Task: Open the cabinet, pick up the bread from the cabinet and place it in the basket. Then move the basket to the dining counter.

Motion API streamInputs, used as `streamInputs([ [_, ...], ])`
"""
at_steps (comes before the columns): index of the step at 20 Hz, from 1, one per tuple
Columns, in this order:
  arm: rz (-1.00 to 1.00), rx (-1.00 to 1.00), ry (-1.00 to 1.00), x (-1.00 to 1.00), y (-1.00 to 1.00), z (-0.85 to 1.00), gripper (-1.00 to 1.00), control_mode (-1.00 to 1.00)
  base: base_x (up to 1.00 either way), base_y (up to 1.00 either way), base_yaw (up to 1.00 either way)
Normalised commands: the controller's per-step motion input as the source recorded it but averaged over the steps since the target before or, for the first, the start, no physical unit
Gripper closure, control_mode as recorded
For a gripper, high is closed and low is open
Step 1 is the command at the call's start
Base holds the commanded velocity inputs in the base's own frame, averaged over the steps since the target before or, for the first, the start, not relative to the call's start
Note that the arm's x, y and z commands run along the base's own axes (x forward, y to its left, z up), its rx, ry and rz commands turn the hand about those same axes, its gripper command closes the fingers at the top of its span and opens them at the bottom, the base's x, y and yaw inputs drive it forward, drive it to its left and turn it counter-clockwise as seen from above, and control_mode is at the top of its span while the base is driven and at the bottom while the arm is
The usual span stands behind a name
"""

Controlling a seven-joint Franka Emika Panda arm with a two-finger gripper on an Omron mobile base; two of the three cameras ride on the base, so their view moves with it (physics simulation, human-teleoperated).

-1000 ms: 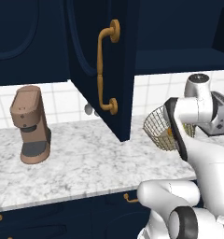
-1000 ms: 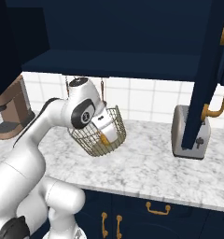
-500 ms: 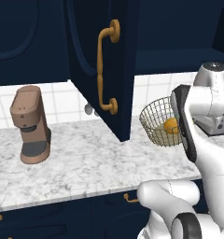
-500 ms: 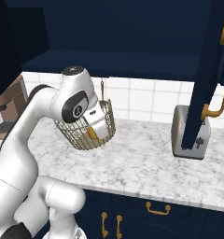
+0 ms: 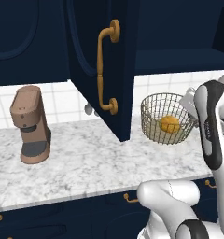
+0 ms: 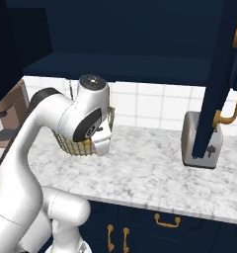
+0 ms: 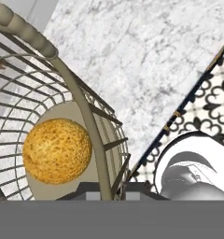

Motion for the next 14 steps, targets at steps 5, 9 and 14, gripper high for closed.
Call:
streamInputs([
  [5, 0.0, 0.0, -0.23, -0.43, 0.07, 0.39, 1.0, -1.0, 0.0, 0.0, 0.0],
  [9, 0.0, 0.0, -0.3, -0.44, 0.01, 0.39, 1.0, -1.0, 0.0, 0.0, 0.0],
  [14, 0.0, 0.0, -0.06, -0.1, 0.01, 0.08, 1.0, 1.0, -0.63, 0.13, 0.0],
])
